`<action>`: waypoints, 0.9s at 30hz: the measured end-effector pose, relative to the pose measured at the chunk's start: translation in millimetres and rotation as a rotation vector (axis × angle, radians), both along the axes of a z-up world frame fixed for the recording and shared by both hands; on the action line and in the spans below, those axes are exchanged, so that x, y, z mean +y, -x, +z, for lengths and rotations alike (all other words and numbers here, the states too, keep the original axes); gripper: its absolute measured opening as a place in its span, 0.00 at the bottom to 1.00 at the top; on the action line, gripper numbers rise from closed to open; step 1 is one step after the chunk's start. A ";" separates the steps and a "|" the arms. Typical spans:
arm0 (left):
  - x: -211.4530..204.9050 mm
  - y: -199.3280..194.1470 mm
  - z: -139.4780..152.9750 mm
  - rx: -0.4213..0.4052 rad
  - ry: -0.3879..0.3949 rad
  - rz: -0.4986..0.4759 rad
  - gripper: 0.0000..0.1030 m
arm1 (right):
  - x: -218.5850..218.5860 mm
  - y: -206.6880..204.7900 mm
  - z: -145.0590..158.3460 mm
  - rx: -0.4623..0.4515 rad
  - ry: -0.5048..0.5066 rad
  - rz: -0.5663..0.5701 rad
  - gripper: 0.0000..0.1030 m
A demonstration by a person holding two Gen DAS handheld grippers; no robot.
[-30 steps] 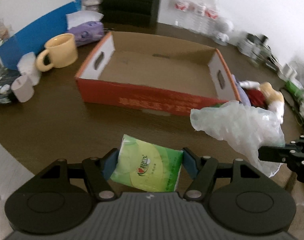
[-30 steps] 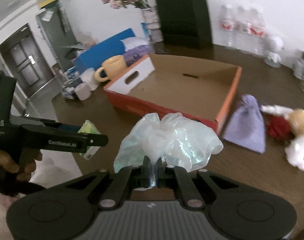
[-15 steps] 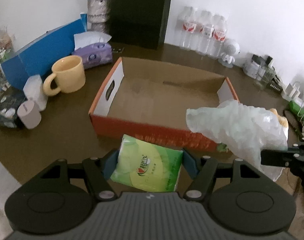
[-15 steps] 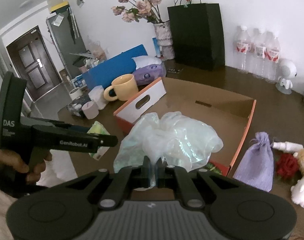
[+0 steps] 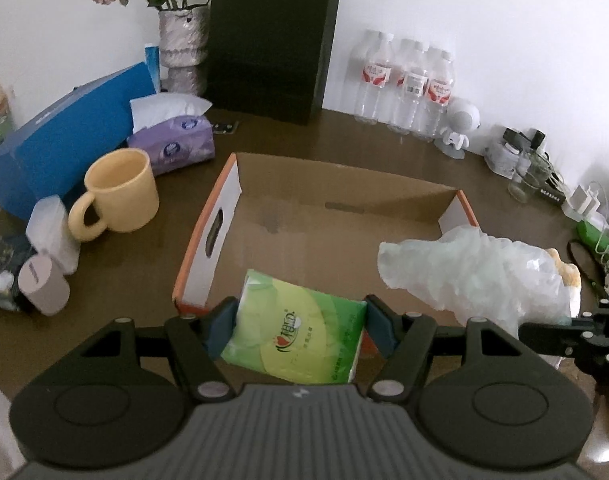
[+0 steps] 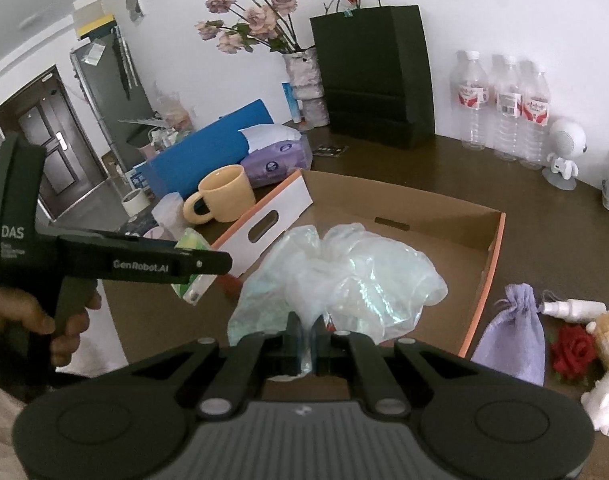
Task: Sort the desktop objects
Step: 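Lift the tissue pack with the left tool while the right tool carries the bag over the box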
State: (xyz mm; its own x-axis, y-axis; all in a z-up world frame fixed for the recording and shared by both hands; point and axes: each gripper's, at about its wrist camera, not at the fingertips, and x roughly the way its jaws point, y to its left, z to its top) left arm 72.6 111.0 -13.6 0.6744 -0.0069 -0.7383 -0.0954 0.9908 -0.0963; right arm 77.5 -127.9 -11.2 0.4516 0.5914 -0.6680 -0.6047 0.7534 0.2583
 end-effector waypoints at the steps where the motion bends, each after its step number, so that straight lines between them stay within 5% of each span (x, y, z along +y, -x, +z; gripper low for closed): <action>1: 1.2 -5.0 0.0 0.001 -0.001 -0.003 0.67 | 1.0 -2.8 -0.6 0.004 0.000 -0.003 0.03; 27: 24.0 -149.0 -49.3 0.082 -0.040 -0.105 0.67 | 39.1 -119.5 -39.3 0.128 0.033 -0.085 0.03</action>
State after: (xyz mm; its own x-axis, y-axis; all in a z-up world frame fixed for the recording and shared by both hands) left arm 221.7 135.0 -62.8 0.6092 -0.0437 -0.7918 0.0034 0.9986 -0.0525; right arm 197.0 -88.8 -50.4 0.4087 0.5318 -0.7418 -0.5022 0.8096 0.3037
